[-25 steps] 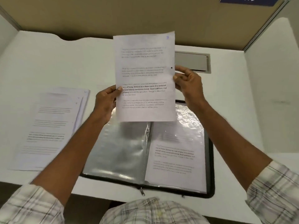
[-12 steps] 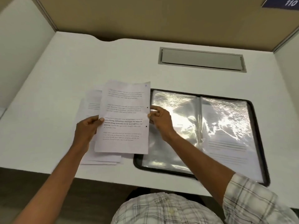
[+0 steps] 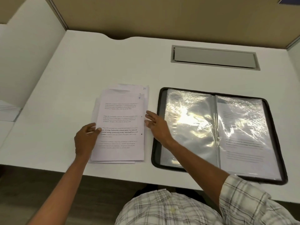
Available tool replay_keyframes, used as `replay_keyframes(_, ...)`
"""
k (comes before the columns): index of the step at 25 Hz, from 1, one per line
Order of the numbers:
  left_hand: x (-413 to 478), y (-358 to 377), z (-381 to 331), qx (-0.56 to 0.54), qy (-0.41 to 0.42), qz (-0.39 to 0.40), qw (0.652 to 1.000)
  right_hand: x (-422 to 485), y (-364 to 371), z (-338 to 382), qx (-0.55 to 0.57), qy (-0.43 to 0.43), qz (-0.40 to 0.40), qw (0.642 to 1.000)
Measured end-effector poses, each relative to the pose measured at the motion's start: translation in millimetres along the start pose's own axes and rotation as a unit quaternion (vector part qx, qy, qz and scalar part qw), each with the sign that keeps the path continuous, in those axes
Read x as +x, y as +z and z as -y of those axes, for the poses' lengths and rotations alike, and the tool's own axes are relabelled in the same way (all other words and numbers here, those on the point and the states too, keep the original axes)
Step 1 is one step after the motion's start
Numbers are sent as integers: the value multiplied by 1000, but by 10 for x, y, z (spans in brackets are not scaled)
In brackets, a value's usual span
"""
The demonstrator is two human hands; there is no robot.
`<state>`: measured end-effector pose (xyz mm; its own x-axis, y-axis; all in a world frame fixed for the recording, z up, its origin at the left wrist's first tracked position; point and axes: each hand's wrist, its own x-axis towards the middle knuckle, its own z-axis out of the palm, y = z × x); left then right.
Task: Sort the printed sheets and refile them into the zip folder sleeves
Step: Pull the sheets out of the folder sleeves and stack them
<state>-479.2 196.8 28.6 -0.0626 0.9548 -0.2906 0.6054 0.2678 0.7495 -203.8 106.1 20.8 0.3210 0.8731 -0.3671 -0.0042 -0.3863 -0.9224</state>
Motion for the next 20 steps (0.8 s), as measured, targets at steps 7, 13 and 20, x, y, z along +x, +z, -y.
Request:
replay_keyframes(7, -601, 720, -425, 7, 202, 34, 979, -780, -1205, -433, -169, -106, -278, 939)
replay_keyframes(13, -1640, 1988, -759, 21, 367, 268, 891, -1456, -2212, -1229, -403, 124, -408, 810)
replay_keyframes(20, -2038, 2693, -912, 145, 406, 253, 866, -1780, -2515, -1039, -106, -5, -393, 913)
